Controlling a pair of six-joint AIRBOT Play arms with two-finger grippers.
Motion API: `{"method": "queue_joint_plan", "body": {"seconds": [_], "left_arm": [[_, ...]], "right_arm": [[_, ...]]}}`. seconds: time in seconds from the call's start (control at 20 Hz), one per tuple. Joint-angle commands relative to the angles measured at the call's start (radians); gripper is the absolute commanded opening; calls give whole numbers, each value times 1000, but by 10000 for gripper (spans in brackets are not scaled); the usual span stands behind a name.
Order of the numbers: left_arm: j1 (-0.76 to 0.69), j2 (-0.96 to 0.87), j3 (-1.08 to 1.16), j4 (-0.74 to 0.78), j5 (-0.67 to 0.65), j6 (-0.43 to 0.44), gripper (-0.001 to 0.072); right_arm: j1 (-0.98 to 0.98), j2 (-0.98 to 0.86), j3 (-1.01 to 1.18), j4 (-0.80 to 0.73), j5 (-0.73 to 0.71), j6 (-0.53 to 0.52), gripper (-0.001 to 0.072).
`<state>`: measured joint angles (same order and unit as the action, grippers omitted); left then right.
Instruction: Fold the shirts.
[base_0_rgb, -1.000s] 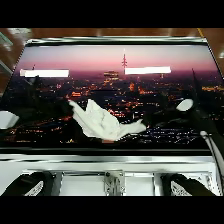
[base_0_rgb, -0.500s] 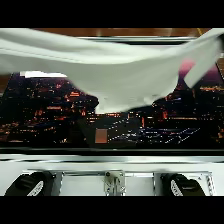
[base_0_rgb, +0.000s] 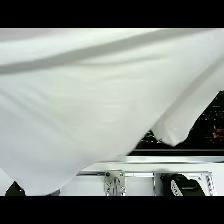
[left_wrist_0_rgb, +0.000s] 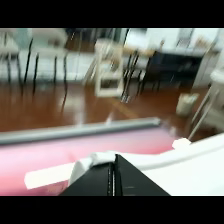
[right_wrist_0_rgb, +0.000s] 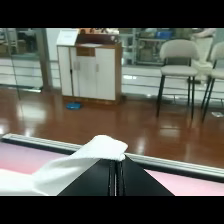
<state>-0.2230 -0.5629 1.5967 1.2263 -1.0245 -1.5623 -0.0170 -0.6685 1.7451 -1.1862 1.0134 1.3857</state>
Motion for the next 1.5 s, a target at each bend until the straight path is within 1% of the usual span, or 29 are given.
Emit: {"method": "queue_joint_plan", "body": {"seconds": [0.0, 0.05, 0.1, 0.2, 0.25, 0.35, 0.45, 0.6, 0.65, 0.75, 0.85, 1.0, 1.1, 1.15, 1.2, 1.25, 1.3, 1.4, 1.45], "left_arm": [[0, 3, -97, 156, -230, -86, 32], [0, 3, -144, 167, -247, -86, 32], [0, 2, -201, 177, -242, -106, 32], [0, -13, -322, 235, -233, -226, 32], [0, -27, -379, 261, -232, -235, 32], [0, -79, -484, 313, -193, -249, 33], [8, -165, -550, 337, -83, -269, 34], [49, -360, -558, 286, 101, -283, 33], [61, -422, -558, 262, 156, -284, 33], [87, -543, -558, 201, 251, -283, 33], [103, -648, -558, 142, 304, -284, 34], [104, -774, -558, 1, 295, -283, 35], [107, -810, -558, -66, 284, -269, 46], [117, -808, -553, -67, 245, -217, 218], [140, -808, -536, -64, 164, -157, 485], [182, -808, -514, -57, 50, -122, 615], [229, -807, -500, -52, -61, -87, 614], [323, -799, -504, -53, -274, 31, 612], [358, -790, -525, -53, -350, 61, 613]], "right_arm": [[-1, -83, 7, -31, 43, 0, 55], [-1, -122, 7, -41, 100, 0, 55], [-1, -172, 7, -56, 179, 0, 55], [-1, -284, -6, -109, 310, -7, 55], [-1, -341, -26, -132, 332, -13, 55], [-1, -474, -69, -170, 310, -14, 55], [-1, -616, -77, -156, 239, -4, 55], [2, -778, -77, -39, 83, -7, 56], [2, -818, -77, -19, 31, -2, 56], [2, -879, -77, -20, -32, 50, 56], [2, -931, -77, -19, -24, 113, 56], [15, -997, -77, -8, 48, 132, 56], [27, -1015, -77, 24, 69, 153, 65], [27, -1013, -76, 34, 69, 148, 165], [21, -1007, -69, 24, 124, 146, 462], [6, -996, -68, -9, 197, 129, 634], [-16, -981, -68, -71, 300, 114, 633], [-77, -950, -77, -217, 525, 82, 626], [-125, -929, -102, -270, 624, 60, 626]]}}
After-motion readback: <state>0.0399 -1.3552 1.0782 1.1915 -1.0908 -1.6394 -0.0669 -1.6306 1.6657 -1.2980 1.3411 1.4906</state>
